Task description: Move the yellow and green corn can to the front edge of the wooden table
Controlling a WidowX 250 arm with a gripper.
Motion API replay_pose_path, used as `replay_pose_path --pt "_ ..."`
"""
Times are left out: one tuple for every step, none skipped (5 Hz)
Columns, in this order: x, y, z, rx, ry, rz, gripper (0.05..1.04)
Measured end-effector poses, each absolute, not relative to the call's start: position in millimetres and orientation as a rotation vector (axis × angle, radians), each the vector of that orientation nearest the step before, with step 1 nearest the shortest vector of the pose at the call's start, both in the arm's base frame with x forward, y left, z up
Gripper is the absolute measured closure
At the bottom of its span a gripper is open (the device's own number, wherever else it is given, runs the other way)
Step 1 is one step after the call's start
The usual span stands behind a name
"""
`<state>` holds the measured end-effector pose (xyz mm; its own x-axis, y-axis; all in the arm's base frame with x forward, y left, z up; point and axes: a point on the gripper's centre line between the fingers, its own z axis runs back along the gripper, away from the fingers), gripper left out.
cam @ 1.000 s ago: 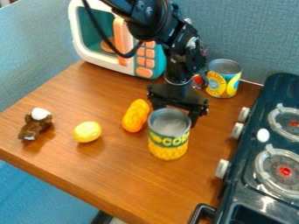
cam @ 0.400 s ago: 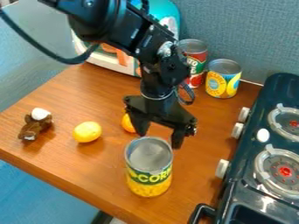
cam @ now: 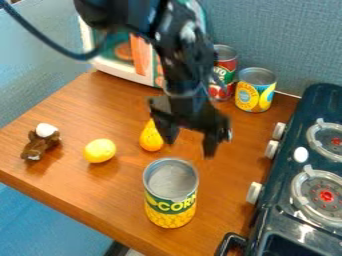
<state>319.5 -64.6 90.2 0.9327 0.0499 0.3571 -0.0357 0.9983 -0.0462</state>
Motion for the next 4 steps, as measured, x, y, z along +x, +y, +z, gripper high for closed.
replay_pose_path --pt "354.0 -53.8 106.9 -0.063 -0.405 0.046 0.082" --pt "373.6 -38.5 117.0 -0.049 -0.383 0.033 0.082" --pt "365.9 -19.7 110.6 0.017 -0.199 -0.016 0.082" --pt "344.2 -4.0 102.6 0.073 -0.067 -0.039 0.082"
